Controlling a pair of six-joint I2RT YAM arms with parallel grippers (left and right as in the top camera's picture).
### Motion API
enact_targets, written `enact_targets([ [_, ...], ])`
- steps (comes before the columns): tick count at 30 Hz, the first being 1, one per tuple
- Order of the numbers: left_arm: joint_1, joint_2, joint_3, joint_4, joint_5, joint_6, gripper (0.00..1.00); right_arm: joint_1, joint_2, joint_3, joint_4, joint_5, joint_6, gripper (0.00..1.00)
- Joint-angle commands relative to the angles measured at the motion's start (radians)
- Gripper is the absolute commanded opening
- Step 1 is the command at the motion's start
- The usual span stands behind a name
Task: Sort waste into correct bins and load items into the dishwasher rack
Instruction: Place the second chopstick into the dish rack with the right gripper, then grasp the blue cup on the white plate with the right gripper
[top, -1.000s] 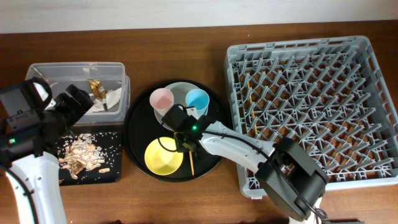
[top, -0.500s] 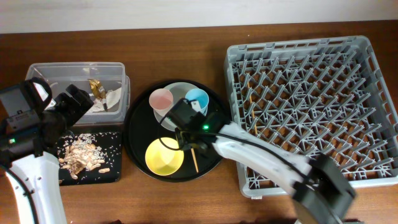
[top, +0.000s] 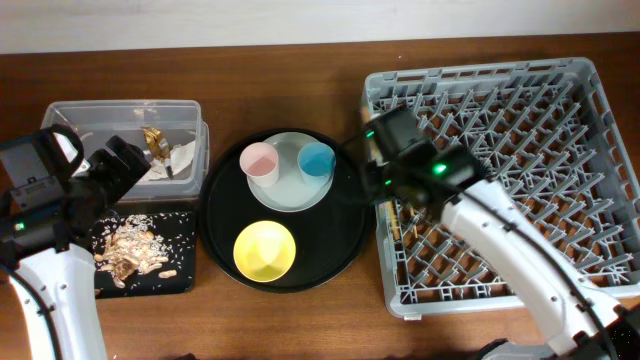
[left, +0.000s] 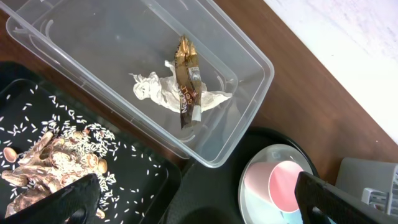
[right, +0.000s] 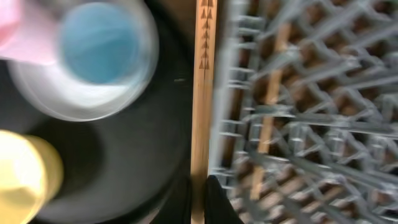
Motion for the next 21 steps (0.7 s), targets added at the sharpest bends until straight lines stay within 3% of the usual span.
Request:
enact_targets([
  [1,0.007,-0.003,0.008,0.002,0.01,-0.005,0.99,-0.126,0.018,0.008,-0.006,0.009,-0.087,0.06],
  [9,0.007,-0.003,0.008,0.002,0.01,-0.005,0.99,-0.251,0.115,0.002,-0.001,-0.079,-0.184,0.06],
  [13,0.007,-0.003,0.008,0.002,0.01,-0.005,0.99,-0.252,0.161,0.002,0.014,-0.079,-0.195,0.15],
  [16,0.007,-0.003,0.008,0.002,0.01,-0.005,0.99,-0.252,0.166,0.003,0.017,-0.079,-0.195,0.29],
  [21,0.007,-0.003,0.008,0.002,0.01,-0.005,0.99,-0.248,0.131,0.048,-0.012,-0.147,-0.195,0.33],
])
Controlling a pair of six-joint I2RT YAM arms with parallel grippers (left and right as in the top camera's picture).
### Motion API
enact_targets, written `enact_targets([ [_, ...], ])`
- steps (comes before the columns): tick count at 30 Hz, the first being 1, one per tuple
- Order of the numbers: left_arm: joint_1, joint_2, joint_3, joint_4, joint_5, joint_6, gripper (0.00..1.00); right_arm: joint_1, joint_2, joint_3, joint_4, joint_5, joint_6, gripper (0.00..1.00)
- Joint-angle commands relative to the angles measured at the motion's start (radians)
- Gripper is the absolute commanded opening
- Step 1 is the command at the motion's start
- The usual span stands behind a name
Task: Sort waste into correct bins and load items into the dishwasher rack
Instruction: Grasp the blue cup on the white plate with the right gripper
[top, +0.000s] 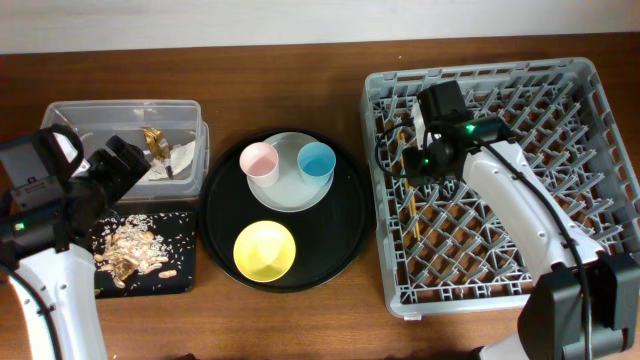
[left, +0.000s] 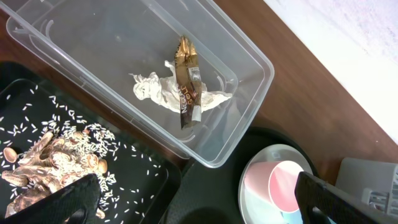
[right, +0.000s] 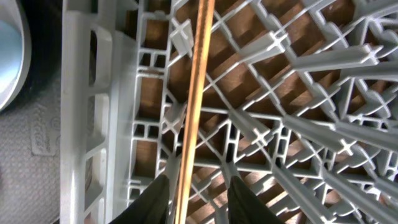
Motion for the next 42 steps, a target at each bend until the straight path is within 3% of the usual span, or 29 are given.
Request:
enact_targets([
  [1,0.007,-0.003,0.008,0.002,0.01,-0.005,0.99,0.006,-0.046,0.062,-0.021,-0.133,-0.003,0.33],
  [6,0.007,-0.003,0.008,0.002,0.01,-0.005,0.99,0.091,-0.066,0.108,0.034,-0.362,-0.003,0.32],
  [10,0.007,-0.003,0.008,0.002,0.01,-0.005,0.99,0.223,-0.055,0.108,0.13,-0.269,-0.005,0.35],
  [14,0.007,-0.003,0.008,0.002,0.01,-0.005,0.99,0.344,-0.028,0.107,0.224,-0.208,-0.132,0.36],
  [18,0.007,-0.003,0.008,0.002,0.01,-0.005,0.99,0.413,0.032,0.107,0.304,-0.094,-0.138,0.36],
  [34,0.007,-0.003,0.008,0.002,0.01,-0.005,0.99,0.424,0.271,0.107,0.436,-0.041,-0.138,0.34],
  [42,0.007,-0.003,0.008,0.002,0.01,-0.005,0.99,0.424,0.273,0.107,0.412,-0.034,-0.138,0.22],
])
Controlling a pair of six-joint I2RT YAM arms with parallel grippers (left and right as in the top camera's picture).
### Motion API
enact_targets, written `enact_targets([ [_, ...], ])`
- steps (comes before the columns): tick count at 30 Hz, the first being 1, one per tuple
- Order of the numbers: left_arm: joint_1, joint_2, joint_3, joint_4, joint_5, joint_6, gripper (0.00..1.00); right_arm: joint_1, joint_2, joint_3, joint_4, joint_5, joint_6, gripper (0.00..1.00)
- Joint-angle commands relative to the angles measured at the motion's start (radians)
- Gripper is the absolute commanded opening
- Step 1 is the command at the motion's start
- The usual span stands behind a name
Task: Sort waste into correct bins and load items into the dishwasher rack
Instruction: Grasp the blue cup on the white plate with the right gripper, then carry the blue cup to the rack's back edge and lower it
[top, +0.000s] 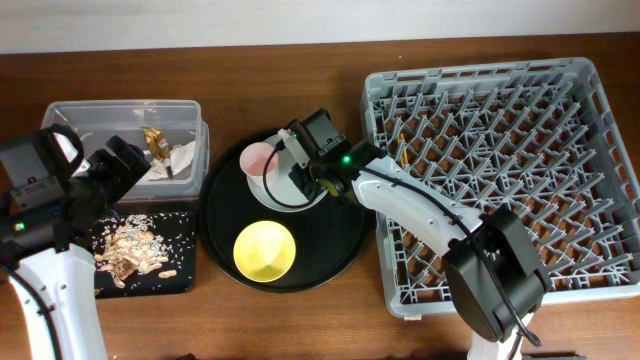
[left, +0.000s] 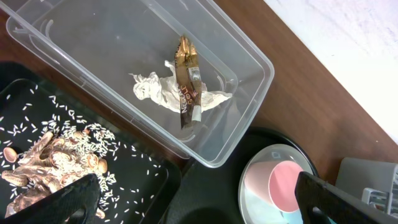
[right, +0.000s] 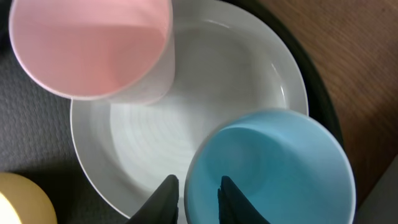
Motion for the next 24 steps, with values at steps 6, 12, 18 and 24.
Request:
enact_targets([
  [6,0.007,-0.003,0.008,0.002,0.01,-0.005,0.99,0.001,0.011,0.013,-0.034,0.013,0.002,0.22],
  [12,0.007,-0.003,0.008,0.002,0.01,-0.005,0.99,0.001,0.002,0.021,-0.026,0.013,0.002,0.04],
  [18,0.007,-0.003,0.008,0.002,0.01,-0.005,0.99,-0.005,-0.092,0.092,-0.059,-0.03,0.002,0.04],
  [24,0.007,-0.003,0.008,0.002,0.01,-0.005,0.99,-0.135,-0.208,0.225,-0.162,-0.274,0.002,0.04],
])
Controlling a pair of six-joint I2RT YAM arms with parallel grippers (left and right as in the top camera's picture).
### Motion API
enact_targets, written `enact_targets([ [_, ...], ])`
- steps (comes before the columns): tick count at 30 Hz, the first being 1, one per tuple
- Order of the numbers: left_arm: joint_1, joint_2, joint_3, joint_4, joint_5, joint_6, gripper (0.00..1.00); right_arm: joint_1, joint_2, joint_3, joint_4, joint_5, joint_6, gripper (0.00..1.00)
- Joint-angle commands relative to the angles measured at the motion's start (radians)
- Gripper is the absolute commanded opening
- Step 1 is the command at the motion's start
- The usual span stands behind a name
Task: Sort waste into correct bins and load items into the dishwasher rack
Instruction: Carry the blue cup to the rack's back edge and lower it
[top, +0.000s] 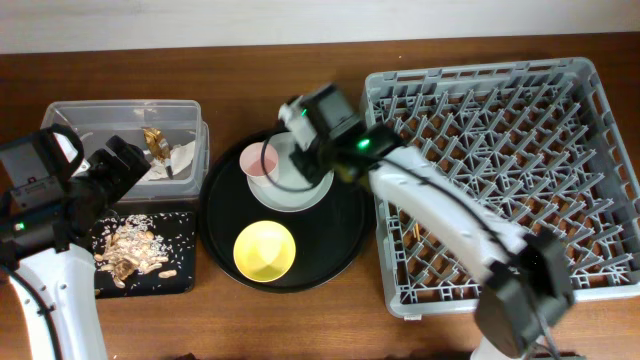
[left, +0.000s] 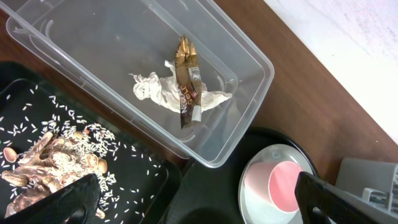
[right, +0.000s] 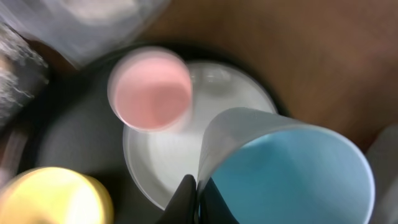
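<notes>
My right gripper is shut on the rim of the blue cup, which hangs tilted above the white plate. In the overhead view the arm hides the cup. The pink cup stands on the plate's left side, and the yellow bowl sits at the front of the round black tray. The grey dishwasher rack is to the right. My left gripper is open, hovering over the waste bins with nothing between its fingers.
A clear bin at the far left holds a brown wrapper and crumpled tissue. In front of it a black square tray holds rice and food scraps. Wooden table surrounds everything.
My right gripper was open astride the blue cup's rim on the plate. It is now shut on that rim, with the cup raised and tilted above the plate. The left arm has not moved.
My right gripper first held a chopstick by the rack's left edge, then stood open over the chopstick lying in the rack. Later it was open at the blue cup on the plate, and now it holds that cup raised. The left arm stayed still throughout.
</notes>
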Motion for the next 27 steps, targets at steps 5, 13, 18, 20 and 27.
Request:
enact_targets([
  [5,0.007,-0.003,0.008,0.002,0.01,-0.005,0.99,-0.323,-0.101,0.093,-0.051,-0.552,0.003,0.04],
  [13,0.007,-0.003,0.008,0.002,0.01,-0.005,0.99,-0.61,0.059,0.09,-0.032,-1.154,-0.071,0.04],
  [18,0.007,-0.003,0.008,0.002,0.01,-0.005,0.99,-0.662,0.23,0.089,0.022,-1.417,-0.118,0.04],
  [20,0.007,-0.003,0.008,0.002,0.01,-0.005,0.99,-0.662,0.276,0.089,0.023,-1.417,-0.121,0.04],
  [27,0.007,-0.003,0.008,0.002,0.01,-0.005,0.99,-0.687,0.362,0.087,-0.001,-1.325,-0.124,0.04],
])
